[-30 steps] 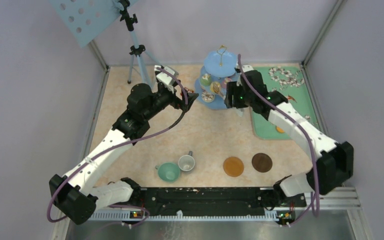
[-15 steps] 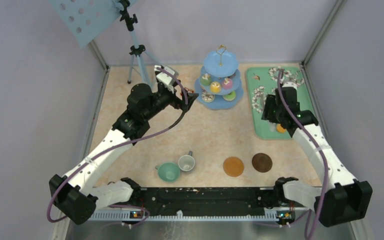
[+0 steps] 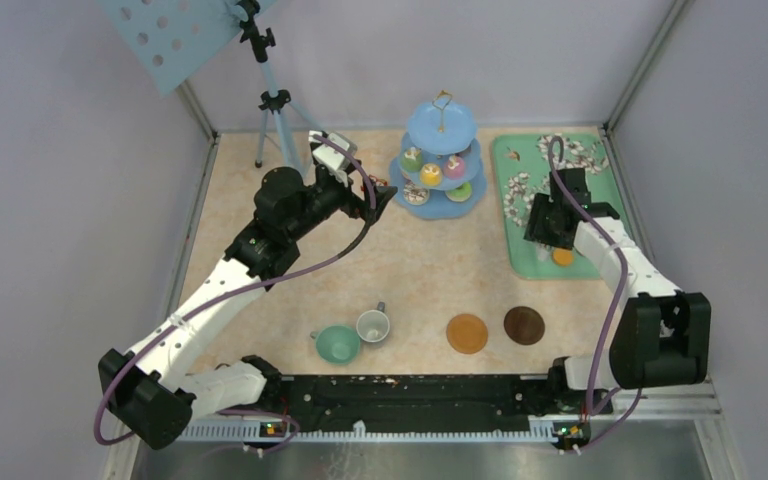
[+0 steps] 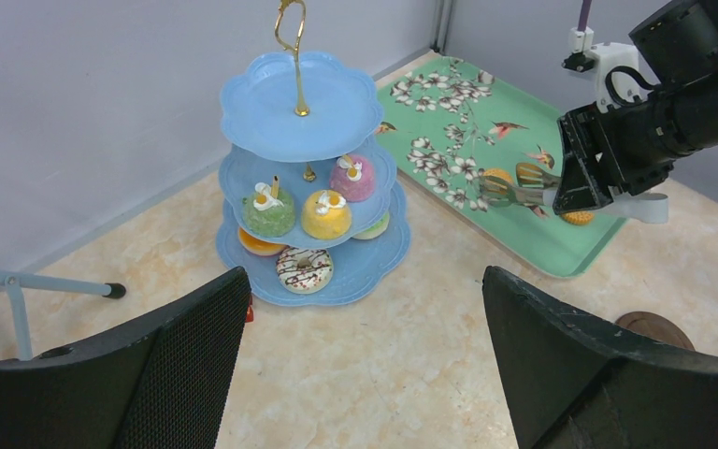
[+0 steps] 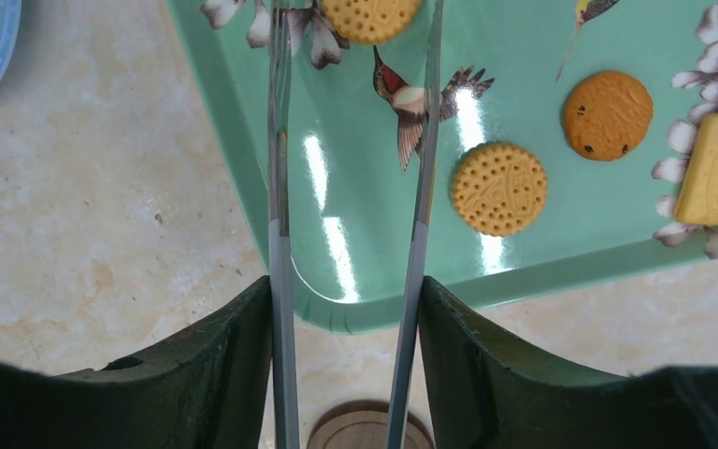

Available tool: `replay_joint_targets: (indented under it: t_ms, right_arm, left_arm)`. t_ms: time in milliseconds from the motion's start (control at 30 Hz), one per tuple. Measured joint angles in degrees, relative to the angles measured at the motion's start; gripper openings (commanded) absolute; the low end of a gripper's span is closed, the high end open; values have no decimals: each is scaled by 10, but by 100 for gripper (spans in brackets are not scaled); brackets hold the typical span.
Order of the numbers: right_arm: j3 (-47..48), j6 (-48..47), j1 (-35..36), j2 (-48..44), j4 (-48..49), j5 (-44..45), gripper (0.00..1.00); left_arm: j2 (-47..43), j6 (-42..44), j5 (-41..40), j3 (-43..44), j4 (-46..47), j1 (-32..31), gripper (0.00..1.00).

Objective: Serve the afternoon tea

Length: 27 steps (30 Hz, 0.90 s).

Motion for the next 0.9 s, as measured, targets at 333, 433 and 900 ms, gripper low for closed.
replay_joint_targets:
  t_ms: [333,433,900]
  right_arm:
    - [5,-2,-1,35,27,-4,41]
    - [7,-4,-1,39,27,-4,37]
    - [7,-5,-1,31,27,3,14]
  left_arm:
    - [0,0,0,0,0,0,99]
    - [0,0,0,0,0,0,99]
    - [4,0,0,0,0,0,99]
